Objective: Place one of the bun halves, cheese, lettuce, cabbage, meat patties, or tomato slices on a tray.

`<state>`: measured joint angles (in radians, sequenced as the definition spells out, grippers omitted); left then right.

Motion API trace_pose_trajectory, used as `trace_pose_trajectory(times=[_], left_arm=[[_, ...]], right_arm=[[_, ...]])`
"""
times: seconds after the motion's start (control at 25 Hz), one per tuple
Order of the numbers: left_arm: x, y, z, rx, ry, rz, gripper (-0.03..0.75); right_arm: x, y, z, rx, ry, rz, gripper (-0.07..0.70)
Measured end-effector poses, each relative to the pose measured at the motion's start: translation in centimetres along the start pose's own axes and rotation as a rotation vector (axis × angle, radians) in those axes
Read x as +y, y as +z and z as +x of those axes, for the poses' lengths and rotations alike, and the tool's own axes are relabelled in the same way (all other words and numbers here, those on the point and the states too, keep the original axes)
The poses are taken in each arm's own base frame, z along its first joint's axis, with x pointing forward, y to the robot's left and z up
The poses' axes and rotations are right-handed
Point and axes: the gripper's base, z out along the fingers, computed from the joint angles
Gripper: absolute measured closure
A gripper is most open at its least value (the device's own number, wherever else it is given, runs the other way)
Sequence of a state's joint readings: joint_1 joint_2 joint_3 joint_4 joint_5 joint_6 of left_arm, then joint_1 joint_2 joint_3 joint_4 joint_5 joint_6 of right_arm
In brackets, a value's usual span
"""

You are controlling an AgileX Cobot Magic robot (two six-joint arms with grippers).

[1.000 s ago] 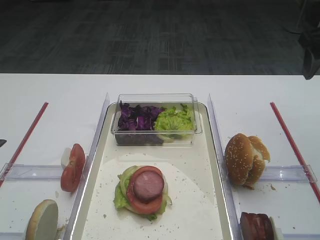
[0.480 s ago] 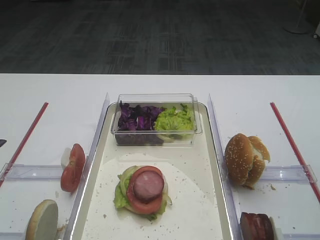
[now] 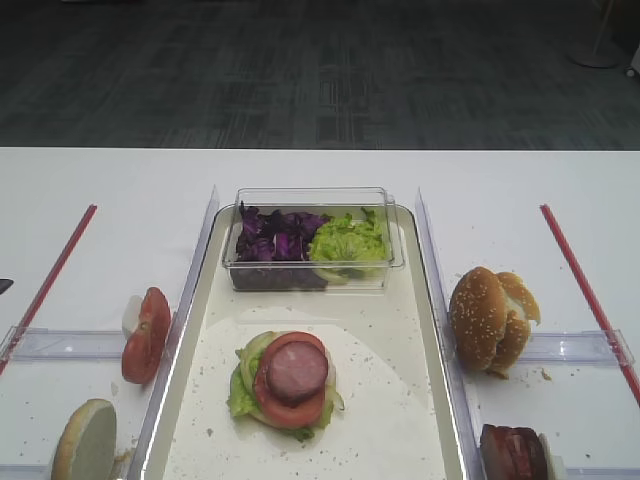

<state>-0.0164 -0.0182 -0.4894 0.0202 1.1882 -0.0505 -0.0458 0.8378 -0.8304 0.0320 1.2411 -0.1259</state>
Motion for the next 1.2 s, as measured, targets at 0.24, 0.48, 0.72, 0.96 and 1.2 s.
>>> trace_pose_trajectory(times=[0.24,0.48,0.72,0.96,1.2], left_arm=[[0.0,0.0,0.0,0.000,0.000,0.000,0.277],[0.0,0.0,0.0,0.000,0.000,0.000,0.277],[0.0,0.0,0.0,0.000,0.000,0.000,0.277],[0.0,0.0,0.0,0.000,0.000,0.000,0.277],[0.0,0.0,0.0,0.000,0.000,0.000,0.277]], right_arm=[[0.5,-0.2,4.0,-0.099,0.013,0.011,-0.046],[0.8,0.1,7.4,-0.209,0.019,0.022,-0.046],[1.2,1.0,10.1,-0.287,0.021,0.018,-0.046],[1.5,0.6,11.2,-0.387,0.028,0.008,-0.046],[1.6,0.6,11.6,-0.425,0.032,0.005,-0.046]])
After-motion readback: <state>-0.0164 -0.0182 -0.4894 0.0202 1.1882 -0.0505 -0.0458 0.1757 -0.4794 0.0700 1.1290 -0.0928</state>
